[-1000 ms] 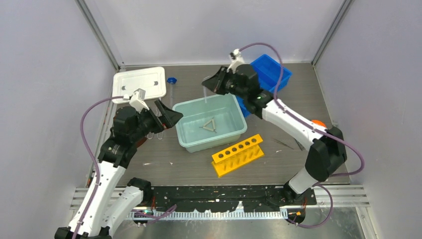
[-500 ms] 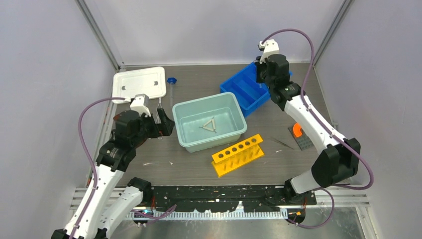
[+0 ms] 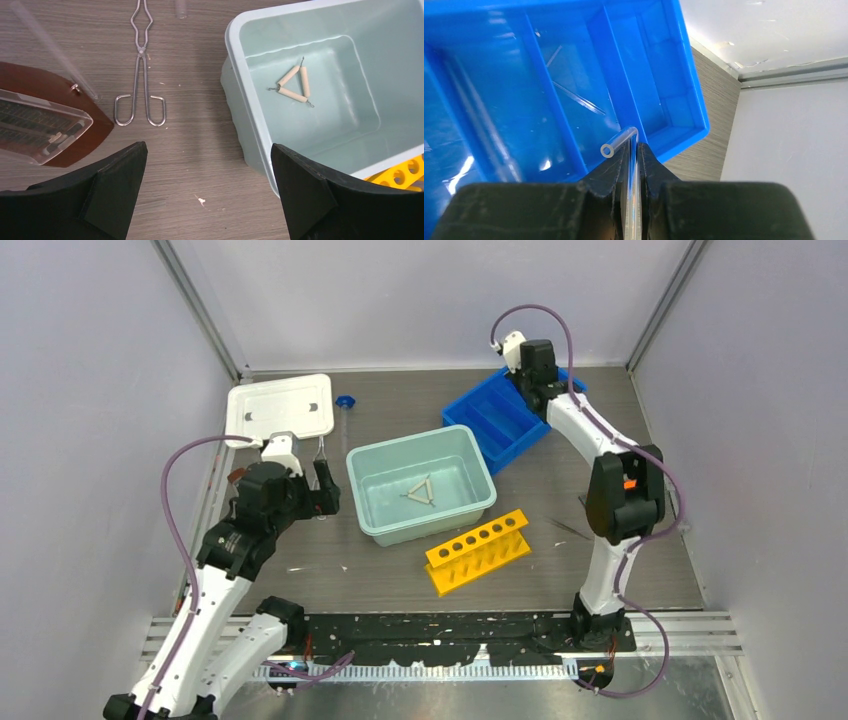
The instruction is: Organize the chemistry lab equipment
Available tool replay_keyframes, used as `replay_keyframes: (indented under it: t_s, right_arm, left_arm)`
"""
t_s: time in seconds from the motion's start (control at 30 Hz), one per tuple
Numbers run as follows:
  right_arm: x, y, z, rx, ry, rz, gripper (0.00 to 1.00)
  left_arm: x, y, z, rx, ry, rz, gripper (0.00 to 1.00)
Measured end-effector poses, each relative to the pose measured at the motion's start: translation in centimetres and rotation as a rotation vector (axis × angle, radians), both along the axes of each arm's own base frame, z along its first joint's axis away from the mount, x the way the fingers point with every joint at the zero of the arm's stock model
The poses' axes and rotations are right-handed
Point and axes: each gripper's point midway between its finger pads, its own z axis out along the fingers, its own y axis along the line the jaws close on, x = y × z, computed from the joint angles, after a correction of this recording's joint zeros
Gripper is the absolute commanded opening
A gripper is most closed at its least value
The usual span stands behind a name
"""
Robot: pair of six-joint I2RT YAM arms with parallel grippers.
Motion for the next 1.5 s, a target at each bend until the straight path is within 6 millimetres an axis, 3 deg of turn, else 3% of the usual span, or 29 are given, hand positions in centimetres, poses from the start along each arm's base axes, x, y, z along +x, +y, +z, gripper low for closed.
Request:
replay_keyframes:
  t_s: [0.23,0.6,0.93,1.13,1.3,1.43,1.5]
  right_arm:
    - [2.5,-1.0,-4.8,-0.110,0.106,0.037,0.12]
    - [6.2,-0.2,-8.3,-0.139,0.132,0.094,0.13]
    - [6.7,0.5,-11.4,-0.126,0.176,0.125,0.25]
    - [6.8,0.6,-11.3,-0.117,0.173,0.123,0.38]
    - [6.1,0.5,-10.8,-0.092,0.191,0.103,0.39]
    - [5.0,0.5,-8.0,-0.031,0.176,0.064,0.39]
    - [4.0,0.6,-5.3,0.024,0.148,0.033,0.38]
  left_arm:
    - [0.0,0.4,-0.9,0.034,0.034,0.012,0.98]
    - [0.0,0.9,-1.3,0.061,0.048,0.023,0.98]
    - [0.1,1.1,-1.4,0.073,0.050,0.034,0.98]
    - [0.1,1.1,-1.4,0.075,0.050,0.038,0.98]
    - [-0.1,1.1,-1.0,0.066,0.033,0.034,0.98]
    - [-0.3,1.0,-0.4,0.057,0.011,0.028,0.98]
    - [-0.4,1.0,-0.3,0.054,0.004,0.025,0.98]
